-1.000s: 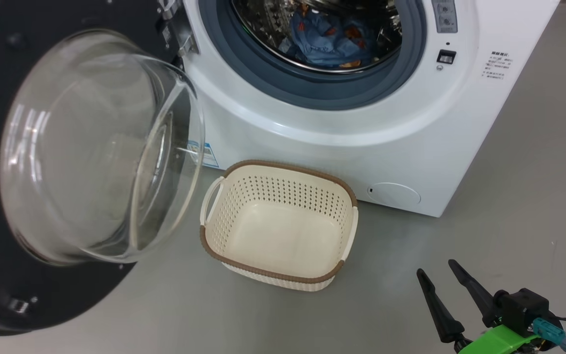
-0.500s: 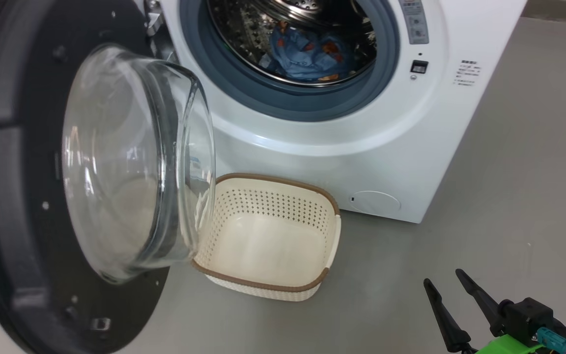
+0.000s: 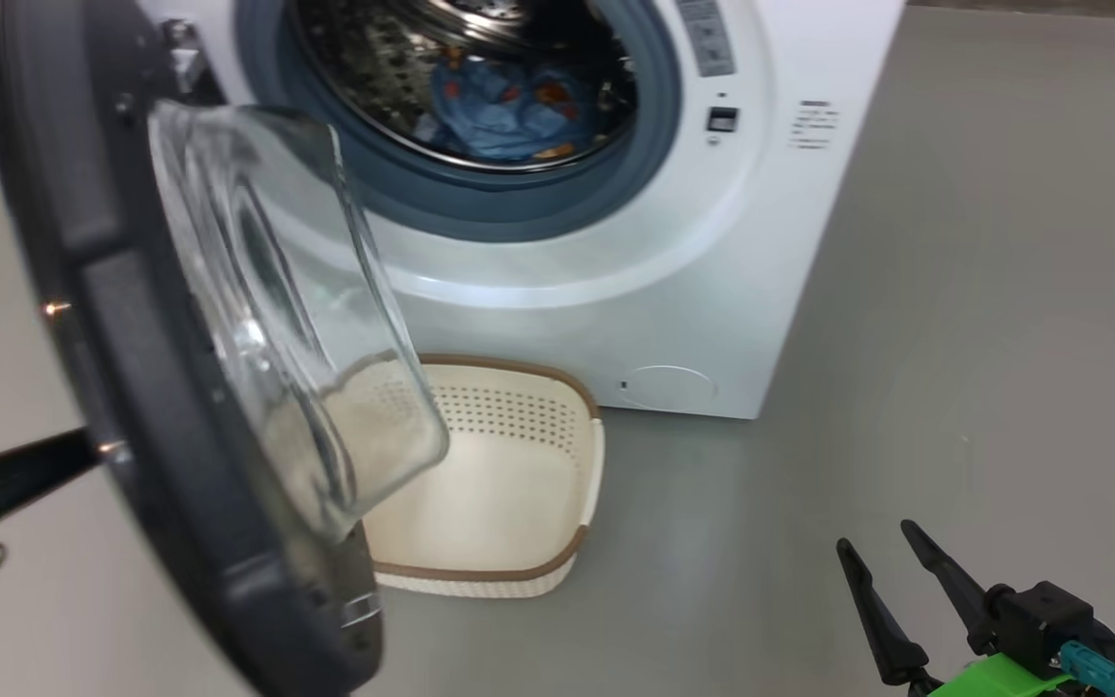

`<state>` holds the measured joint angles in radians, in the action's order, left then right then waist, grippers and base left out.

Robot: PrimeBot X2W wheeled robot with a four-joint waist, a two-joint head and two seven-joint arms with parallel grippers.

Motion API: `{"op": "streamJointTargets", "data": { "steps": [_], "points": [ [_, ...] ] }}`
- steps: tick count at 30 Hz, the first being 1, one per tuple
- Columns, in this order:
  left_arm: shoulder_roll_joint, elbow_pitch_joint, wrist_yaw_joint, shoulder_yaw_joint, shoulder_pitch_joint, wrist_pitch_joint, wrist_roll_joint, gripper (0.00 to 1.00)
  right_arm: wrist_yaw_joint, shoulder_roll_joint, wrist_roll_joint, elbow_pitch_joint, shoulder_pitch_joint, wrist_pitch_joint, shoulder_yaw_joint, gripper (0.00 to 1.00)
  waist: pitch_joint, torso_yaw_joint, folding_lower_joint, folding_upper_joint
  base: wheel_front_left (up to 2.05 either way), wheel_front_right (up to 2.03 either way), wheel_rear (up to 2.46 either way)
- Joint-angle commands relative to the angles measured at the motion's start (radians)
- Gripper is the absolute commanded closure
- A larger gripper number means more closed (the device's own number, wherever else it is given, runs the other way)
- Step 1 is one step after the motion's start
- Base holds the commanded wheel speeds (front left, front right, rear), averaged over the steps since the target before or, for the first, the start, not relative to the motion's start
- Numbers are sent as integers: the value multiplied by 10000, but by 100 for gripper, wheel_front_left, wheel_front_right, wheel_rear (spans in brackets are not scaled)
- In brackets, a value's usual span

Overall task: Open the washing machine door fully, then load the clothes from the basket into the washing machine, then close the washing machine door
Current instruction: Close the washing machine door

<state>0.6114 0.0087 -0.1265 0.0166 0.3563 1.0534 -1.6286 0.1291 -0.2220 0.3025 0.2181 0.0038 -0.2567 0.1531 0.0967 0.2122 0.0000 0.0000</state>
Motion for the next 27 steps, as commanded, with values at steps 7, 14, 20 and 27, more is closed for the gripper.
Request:
{"op": "streamJointTargets", "data": {
  "steps": [7, 14, 20, 27],
  "points": [
    [-373, -752, -42, -23, 1242, 23, 204, 100, 16, 85, -124, -387, -7, -51, 24, 0, 225, -1126, 0, 0, 0, 0, 0],
    [-842, -673, -42, -225, 1808, -395, 633, 100, 16, 253, -141, -491, -86, -51, -114, 0, 412, -1951, 0, 0, 0, 0, 0],
    [-939, -562, -42, -270, 1921, -703, 840, 100, 16, 286, -129, -535, -86, -51, -189, 0, 457, -2210, 0, 0, 0, 0, 0],
    [-792, -548, -42, -138, 1327, -1171, 1084, 100, 16, 284, -122, -499, 55, -51, -251, 0, 263, -1984, 0, 0, 0, 0, 0]
  ]
}}
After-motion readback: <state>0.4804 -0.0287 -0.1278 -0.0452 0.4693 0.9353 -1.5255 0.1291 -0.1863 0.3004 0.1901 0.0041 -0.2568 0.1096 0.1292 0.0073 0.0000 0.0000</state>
